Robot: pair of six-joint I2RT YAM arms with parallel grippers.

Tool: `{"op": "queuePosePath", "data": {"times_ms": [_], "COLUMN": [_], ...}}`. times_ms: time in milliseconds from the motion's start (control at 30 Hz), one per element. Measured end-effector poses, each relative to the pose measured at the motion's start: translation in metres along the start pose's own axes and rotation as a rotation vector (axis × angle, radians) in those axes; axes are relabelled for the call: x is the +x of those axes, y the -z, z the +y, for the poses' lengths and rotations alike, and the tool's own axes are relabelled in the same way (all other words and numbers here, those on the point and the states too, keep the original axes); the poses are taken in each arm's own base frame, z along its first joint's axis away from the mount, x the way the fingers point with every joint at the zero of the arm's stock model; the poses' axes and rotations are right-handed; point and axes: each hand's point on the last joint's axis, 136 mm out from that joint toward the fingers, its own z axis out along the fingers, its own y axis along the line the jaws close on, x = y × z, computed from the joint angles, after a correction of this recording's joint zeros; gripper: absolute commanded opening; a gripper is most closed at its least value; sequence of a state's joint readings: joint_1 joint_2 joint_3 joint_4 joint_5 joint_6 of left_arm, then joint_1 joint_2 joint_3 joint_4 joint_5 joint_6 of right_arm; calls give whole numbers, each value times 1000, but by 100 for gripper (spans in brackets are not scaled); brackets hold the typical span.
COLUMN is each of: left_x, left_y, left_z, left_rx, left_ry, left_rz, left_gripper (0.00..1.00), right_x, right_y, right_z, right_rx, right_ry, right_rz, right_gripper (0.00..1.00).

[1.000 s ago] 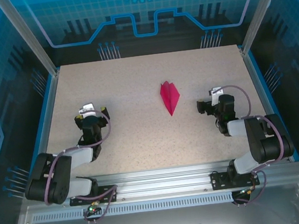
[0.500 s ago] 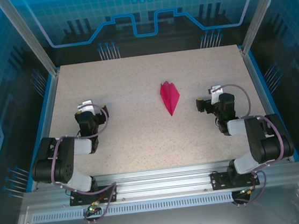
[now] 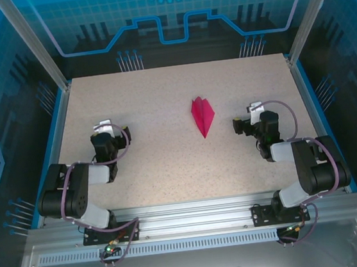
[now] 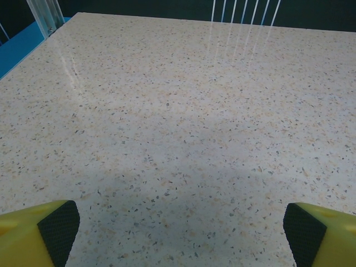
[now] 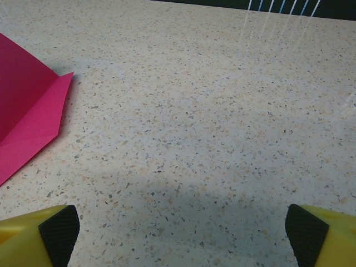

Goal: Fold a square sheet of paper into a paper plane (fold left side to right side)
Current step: Reset both arms

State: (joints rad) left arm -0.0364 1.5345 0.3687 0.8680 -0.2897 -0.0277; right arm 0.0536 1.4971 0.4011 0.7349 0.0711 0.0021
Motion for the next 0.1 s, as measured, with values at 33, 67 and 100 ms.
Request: {"op": "queuePosePath", "data": {"times_ms": [33, 67, 100], "left_x": [0, 0, 0], "left_y": [0, 0, 0], "left_z": [0, 0, 0], "left_rx": [0, 0, 0], "left_ry": [0, 0, 0], "left_rz": [0, 0, 0], "left_gripper": [98, 98, 99], "right_x": [0, 0, 0], "right_y": [0, 0, 0], "right_z": [0, 0, 0], "right_rx": [0, 0, 0], "right_ry": [0, 0, 0], "right_rz": [0, 0, 0], "right_gripper": [99, 99, 99]}}
